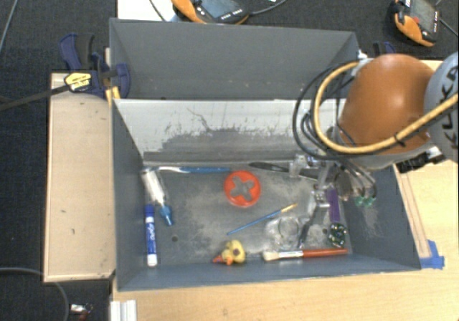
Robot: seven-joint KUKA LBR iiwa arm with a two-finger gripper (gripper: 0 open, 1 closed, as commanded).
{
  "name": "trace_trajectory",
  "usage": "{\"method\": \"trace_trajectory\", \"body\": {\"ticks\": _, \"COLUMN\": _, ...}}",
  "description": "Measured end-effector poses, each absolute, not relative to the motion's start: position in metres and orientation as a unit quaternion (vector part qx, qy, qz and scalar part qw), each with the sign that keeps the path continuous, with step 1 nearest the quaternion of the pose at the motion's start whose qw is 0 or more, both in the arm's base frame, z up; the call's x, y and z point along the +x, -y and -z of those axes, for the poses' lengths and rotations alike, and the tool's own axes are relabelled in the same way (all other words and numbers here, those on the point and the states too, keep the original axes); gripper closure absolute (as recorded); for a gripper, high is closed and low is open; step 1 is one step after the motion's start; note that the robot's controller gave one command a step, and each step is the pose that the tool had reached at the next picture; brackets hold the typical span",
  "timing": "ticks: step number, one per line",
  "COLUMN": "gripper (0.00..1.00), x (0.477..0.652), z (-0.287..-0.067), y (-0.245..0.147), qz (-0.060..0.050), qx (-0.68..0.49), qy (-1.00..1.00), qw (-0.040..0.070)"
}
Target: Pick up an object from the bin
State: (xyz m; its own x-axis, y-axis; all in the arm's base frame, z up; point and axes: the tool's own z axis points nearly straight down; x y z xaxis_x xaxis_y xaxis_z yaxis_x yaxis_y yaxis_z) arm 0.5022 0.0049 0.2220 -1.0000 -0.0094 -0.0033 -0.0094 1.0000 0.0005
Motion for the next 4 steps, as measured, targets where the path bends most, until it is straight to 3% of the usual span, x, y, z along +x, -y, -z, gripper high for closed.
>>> {"method": "trace_trajectory", "body": {"ticks": 1, "gripper": 0.0, "x": 0.502, "z": -0.222, "y": -0.005, "qz": 0.0, "qx": -0.005, "qy": -1.0, "qw": 0.002}}
{"method": "trace_trajectory", "body": {"ticks": 2, "gripper": 0.0, "x": 0.526, "z": -0.169, "y": -0.038, "qz": 0.0, "qx": -0.14, "qy": -0.99, "qw": 0.004}}
{"method": "trace_trajectory", "body": {"ticks": 3, "gripper": 0.0, "x": 0.522, "z": -0.168, "y": -0.045, "qz": 0.0, "qx": -0.162, "qy": -0.987, "qw": 0.003}}
{"method": "trace_trajectory", "body": {"ticks": 4, "gripper": 0.0, "x": 0.564, "z": -0.137, "y": -0.034, "qz": -0.001, "qx": -0.097, "qy": -0.995, "qw": 0.005}}
